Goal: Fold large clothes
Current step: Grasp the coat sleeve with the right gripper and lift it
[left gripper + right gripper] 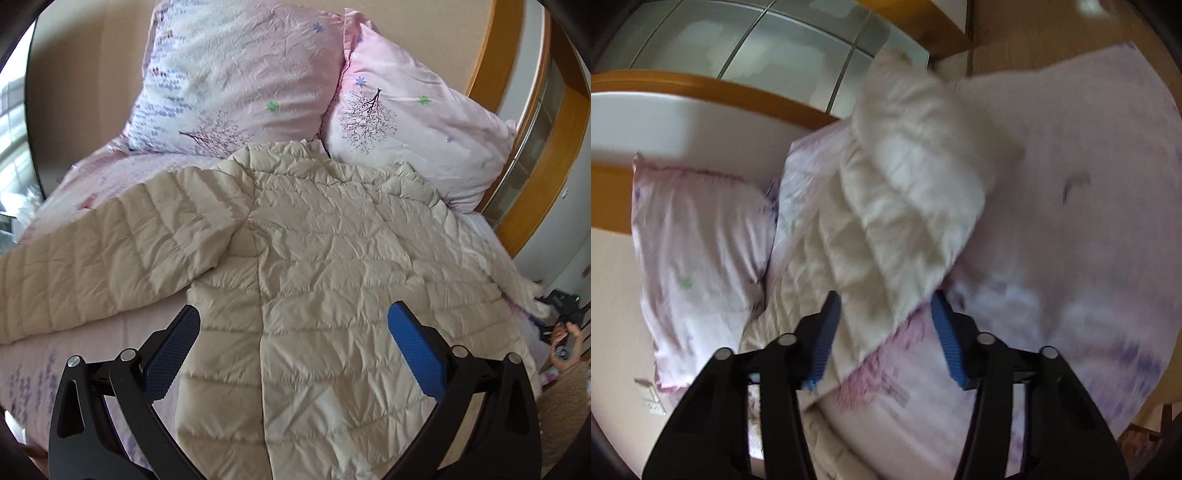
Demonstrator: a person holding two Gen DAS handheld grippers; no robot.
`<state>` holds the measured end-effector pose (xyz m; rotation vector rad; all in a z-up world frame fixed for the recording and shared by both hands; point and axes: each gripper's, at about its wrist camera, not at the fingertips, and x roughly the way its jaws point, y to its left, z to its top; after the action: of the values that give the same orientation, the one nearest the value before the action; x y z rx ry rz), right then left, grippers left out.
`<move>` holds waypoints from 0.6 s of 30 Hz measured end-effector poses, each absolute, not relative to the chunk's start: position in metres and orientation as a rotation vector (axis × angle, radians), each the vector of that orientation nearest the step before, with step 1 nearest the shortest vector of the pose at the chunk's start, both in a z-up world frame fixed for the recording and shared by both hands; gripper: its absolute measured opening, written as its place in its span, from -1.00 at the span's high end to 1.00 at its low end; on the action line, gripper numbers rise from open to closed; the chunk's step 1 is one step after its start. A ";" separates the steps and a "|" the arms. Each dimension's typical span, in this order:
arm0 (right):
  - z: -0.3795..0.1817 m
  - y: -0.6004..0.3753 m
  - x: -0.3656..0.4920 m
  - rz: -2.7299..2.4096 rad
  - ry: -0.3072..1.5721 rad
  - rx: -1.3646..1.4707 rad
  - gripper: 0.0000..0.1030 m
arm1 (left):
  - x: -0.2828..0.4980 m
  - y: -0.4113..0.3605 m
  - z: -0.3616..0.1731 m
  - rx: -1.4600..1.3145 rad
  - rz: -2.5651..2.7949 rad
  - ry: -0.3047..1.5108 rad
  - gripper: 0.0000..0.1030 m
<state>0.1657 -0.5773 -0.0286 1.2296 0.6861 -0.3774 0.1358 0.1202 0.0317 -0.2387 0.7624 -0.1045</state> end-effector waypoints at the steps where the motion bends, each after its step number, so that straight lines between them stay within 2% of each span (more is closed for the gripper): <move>1: -0.028 -0.582 0.166 -0.404 0.685 1.223 0.30 | 0.139 0.123 0.031 -0.250 -0.106 0.766 -0.97; 3: -0.025 -0.590 0.168 -0.467 0.684 1.174 0.45 | 0.144 0.126 0.030 -0.251 -0.096 0.759 -0.97; 5: -0.021 -0.595 0.167 -0.520 0.687 1.104 0.50 | 0.147 0.127 0.030 -0.233 -0.080 0.742 -0.97; 7: -0.015 -0.595 0.169 -0.546 0.690 1.054 0.69 | 0.151 0.126 0.029 -0.217 -0.073 0.739 -0.97; 10: 0.004 -0.584 0.181 -0.595 0.692 0.899 0.86 | 0.157 0.129 0.027 -0.237 -0.086 0.735 -0.97; 18: 0.096 -0.495 0.230 -0.516 0.561 0.412 0.90 | 0.170 0.138 0.025 -0.361 -0.167 0.723 -0.97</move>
<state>0.2299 -0.4950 0.0965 0.4118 0.5615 -0.5164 0.1700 0.1378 0.0252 -0.3614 0.7227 -0.1667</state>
